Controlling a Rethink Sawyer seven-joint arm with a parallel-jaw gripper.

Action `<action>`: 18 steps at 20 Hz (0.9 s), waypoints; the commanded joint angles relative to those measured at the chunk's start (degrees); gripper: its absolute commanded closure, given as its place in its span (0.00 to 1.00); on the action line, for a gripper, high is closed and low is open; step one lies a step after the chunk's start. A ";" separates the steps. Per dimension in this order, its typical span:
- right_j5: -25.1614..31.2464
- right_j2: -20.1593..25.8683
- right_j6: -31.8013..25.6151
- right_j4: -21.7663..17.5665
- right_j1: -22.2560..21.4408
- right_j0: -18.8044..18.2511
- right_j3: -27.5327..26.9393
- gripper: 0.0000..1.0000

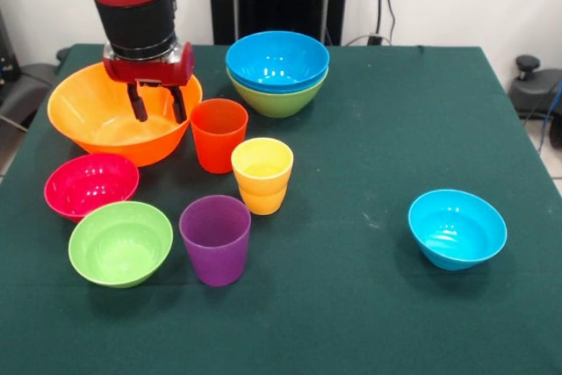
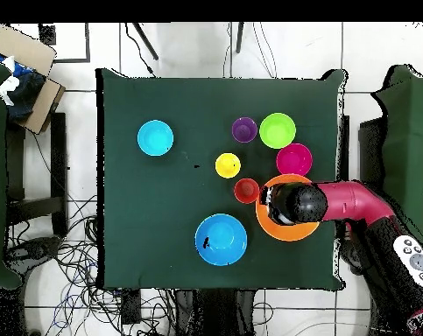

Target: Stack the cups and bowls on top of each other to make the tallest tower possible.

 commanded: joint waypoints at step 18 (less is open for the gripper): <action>6.47 1.35 -11.30 1.41 -1.80 3.16 -0.68 0.00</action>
